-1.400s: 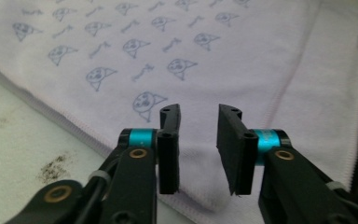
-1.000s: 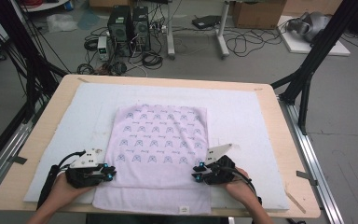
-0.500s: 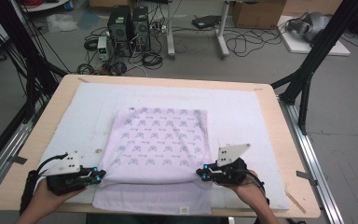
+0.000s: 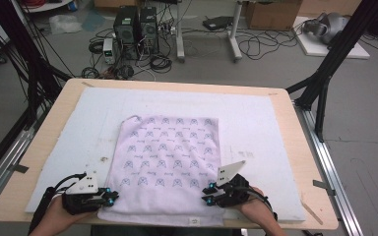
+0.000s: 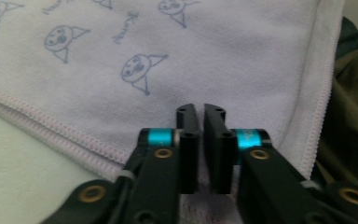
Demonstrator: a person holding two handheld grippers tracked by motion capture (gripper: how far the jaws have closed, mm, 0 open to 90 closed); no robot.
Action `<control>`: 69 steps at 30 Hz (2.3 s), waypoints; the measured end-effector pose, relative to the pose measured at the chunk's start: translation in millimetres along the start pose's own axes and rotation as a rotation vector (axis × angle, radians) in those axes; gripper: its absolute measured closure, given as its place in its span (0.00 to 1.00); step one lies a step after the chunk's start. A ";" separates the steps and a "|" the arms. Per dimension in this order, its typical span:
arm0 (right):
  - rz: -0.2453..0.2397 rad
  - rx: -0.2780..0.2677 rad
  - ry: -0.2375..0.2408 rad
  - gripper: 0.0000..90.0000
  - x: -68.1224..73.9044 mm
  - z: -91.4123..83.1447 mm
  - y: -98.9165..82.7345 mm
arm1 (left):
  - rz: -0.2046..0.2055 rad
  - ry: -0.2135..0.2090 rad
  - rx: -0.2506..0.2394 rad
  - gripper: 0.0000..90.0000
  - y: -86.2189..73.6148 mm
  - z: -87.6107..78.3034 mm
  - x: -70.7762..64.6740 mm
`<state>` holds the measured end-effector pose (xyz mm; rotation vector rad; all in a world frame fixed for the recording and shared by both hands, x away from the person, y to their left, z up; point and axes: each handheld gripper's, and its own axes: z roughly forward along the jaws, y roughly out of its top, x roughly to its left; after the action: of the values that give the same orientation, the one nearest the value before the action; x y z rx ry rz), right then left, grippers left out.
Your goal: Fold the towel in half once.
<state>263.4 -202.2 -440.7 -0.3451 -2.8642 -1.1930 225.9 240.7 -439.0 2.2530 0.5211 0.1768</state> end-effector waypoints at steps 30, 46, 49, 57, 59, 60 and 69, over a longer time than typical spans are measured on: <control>-0.022 -0.062 0.100 0.67 8.5 -11.4 5.6 | -0.002 -0.036 -0.001 0.74 -7.5 -7.0 -11.7; -0.002 -0.170 0.125 0.72 -5.8 -35.4 19.5 | -0.025 -0.003 -0.114 0.69 18.5 -30.7 10.2; 0.044 -0.150 0.014 0.69 -25.9 -38.0 22.4 | -0.043 0.087 -0.094 0.66 27.7 -20.1 29.8; 0.178 -0.104 -0.232 0.60 -110.4 -37.3 29.3 | -0.155 0.289 -0.087 0.68 55.6 15.1 103.5; 0.213 -0.109 -0.258 0.60 -130.0 -35.0 31.1 | -0.204 0.328 -0.106 0.73 61.3 20.4 125.2; 0.213 -0.096 -0.277 0.60 -138.2 -32.9 32.0 | -0.206 0.361 -0.098 0.77 63.5 23.4 135.1; 0.229 -0.039 -0.293 0.59 -164.3 -13.4 37.4 | -0.287 0.419 -0.058 0.99 57.0 39.7 192.9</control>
<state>430.6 -218.2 -421.9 -0.8916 -2.9299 -1.2480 429.8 261.2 -431.2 2.0601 1.0383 0.5141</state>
